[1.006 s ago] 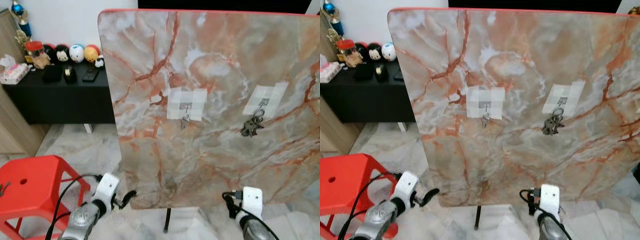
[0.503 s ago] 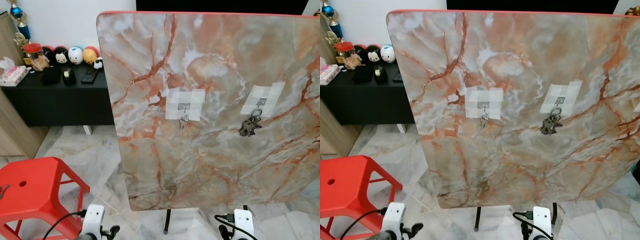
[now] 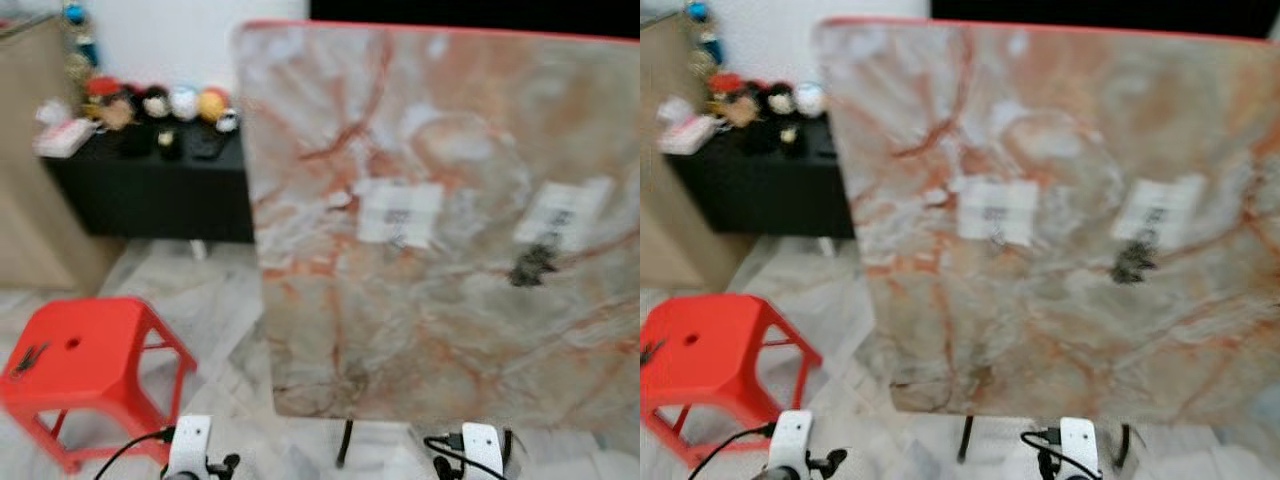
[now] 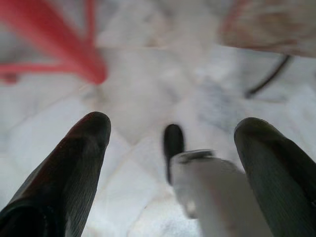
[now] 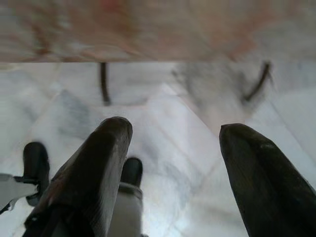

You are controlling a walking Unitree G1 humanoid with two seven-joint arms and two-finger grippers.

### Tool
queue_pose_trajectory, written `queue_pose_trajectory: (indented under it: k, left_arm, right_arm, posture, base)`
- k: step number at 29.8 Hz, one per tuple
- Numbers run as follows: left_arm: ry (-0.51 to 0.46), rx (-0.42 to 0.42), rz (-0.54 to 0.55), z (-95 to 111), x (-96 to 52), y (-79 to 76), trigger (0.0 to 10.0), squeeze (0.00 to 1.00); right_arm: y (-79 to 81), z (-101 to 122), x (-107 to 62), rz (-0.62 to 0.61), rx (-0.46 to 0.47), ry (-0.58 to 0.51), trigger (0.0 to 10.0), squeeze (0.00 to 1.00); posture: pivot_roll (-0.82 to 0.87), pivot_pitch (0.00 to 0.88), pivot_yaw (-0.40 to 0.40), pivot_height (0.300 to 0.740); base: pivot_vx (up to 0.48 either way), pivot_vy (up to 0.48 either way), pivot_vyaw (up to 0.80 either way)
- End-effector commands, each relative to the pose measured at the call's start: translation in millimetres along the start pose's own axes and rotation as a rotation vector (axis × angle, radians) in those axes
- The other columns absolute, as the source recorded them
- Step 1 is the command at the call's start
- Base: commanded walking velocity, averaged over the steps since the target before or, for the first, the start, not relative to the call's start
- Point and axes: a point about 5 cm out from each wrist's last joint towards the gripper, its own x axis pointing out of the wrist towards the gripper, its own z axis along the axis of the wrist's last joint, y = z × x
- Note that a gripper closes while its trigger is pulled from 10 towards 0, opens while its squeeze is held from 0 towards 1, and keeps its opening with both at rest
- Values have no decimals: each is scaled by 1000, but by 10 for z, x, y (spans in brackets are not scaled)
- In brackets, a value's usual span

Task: Hang keys on a hook

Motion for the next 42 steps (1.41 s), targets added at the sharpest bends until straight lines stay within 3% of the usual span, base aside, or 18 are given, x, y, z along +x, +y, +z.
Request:
queue_pose_trajectory:
  k: [1,16,24,25,26,27,28,29,31,34,35,36,37,38,40,41,42]
  left_arm:
    - [4,-23,21,-7,-1,24,10000,0]
    - [3,1,48,5,4,19,10000,0]
    - [7,16,22,-13,7,-49,10000,0]
    - [6,9,23,-12,8,-54,8000,0]
    - [6,9,23,-12,8,-54,8000,0]
    - [3,7,24,-9,8,-58,1490,0]
    - [1,7,24,-7,9,-61,0,0]
    - [1,8,24,-6,9,-63,0,0]
    - [2,14,28,-7,9,-63,10000,0]
    - [3,15,25,-13,8,-69,10000,0]
    - [1,14,18,-13,8,-75,4902,0]
    - [0,14,13,-15,8,-81,1882,0]
    - [0,18,9,-20,7,-89,0,0]
    - [1,20,10,-21,7,-90,0,0]
    - [2,25,17,-21,7,-86,4353,0]
    - [1,26,23,-22,7,-85,10000,0]
    - [0,21,23,-23,7,-88,10000,0]
  right_arm:
    - [12,-20,-2,8,-9,6,10000,0]
    - [-122,-195,-55,-15,65,33,10000,0]
    - [-176,-239,-74,-19,122,34,10000,0]
    - [-174,-225,-70,-16,120,31,10000,0]
    - [-174,-225,-70,-16,120,31,10000,0]
    - [-167,-193,-61,-14,122,24,10000,0]
    - [-162,-179,-57,-14,123,21,10000,0]
    - [-158,-170,-55,-13,123,19,10000,0]
    - [-157,-160,-52,-18,124,18,10000,0]
    - [-151,-152,-49,-16,120,17,10000,0]
    - [-149,-151,-48,-15,120,17,10000,0]
    - [-148,-151,-48,-14,120,17,10000,0]
    - [-147,-152,-49,-12,121,17,10000,0]
    - [-147,-152,-49,-12,121,17,10000,0]
    - [-146,-152,-48,-11,119,17,10000,0]
    - [-150,-151,-49,-11,118,18,10000,0]
    - [-152,-153,-49,-11,114,19,10000,0]
  posture:
    - [48,0,-58,740]
    - [37,0,-68,740]
    - [43,0,-81,740]
    - [45,0,-84,740]
    - [45,0,-84,740]
    - [50,0,-88,740]
    - [51,0,-89,740]
    - [51,0,-89,740]
    - [53,0,-91,740]
    - [48,0,-89,740]
    - [47,0,-89,740]
    - [46,0,-88,740]
    - [48,0,-88,740]
    - [48,0,-88,740]
    - [48,0,-88,740]
    - [49,0,-91,740]
    - [49,0,-92,740]
  base:
    - [0,0,800]
    - [0,0,800]
    - [0,0,0]
    - [0,0,0]
    - [0,0,0]
    - [0,0,0]
    - [0,0,0]
    - [0,0,0]
    - [0,0,0]
    - [0,0,0]
    - [0,0,0]
    - [0,0,0]
    - [0,0,0]
    - [0,0,0]
    - [0,0,0]
    - [0,0,0]
    - [0,0,0]
